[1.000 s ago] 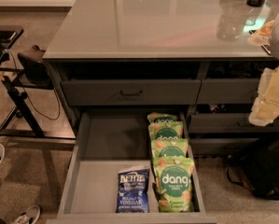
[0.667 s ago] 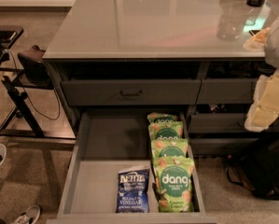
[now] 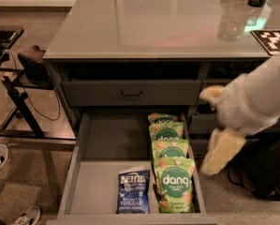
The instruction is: Pick blue chip bag from middle drawer and place on counter
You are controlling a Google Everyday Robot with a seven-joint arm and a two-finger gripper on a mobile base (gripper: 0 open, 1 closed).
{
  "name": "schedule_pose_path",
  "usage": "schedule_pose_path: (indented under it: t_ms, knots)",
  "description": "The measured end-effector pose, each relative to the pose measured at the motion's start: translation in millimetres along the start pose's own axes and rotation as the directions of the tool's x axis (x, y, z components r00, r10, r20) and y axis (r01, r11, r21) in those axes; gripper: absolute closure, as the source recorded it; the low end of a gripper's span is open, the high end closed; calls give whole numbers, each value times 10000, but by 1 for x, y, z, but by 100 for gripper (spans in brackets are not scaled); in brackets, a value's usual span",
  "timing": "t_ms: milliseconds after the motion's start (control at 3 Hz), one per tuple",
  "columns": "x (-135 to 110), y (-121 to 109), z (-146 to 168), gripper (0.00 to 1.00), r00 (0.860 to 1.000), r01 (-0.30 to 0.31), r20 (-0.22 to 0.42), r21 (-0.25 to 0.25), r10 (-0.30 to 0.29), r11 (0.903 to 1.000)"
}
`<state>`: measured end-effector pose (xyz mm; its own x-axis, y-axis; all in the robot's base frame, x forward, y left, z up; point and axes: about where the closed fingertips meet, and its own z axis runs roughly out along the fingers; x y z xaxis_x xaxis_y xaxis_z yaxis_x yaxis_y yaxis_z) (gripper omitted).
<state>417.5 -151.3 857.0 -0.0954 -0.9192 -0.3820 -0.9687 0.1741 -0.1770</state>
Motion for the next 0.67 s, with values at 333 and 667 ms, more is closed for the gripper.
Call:
schedule_pose_path:
  t_ms: [333,667]
  knots:
    - [1,27,114,0,9976,-266,600,-1230,342,9920]
    - [9,51,220,0,9936,-828,579,-2142,973,9733]
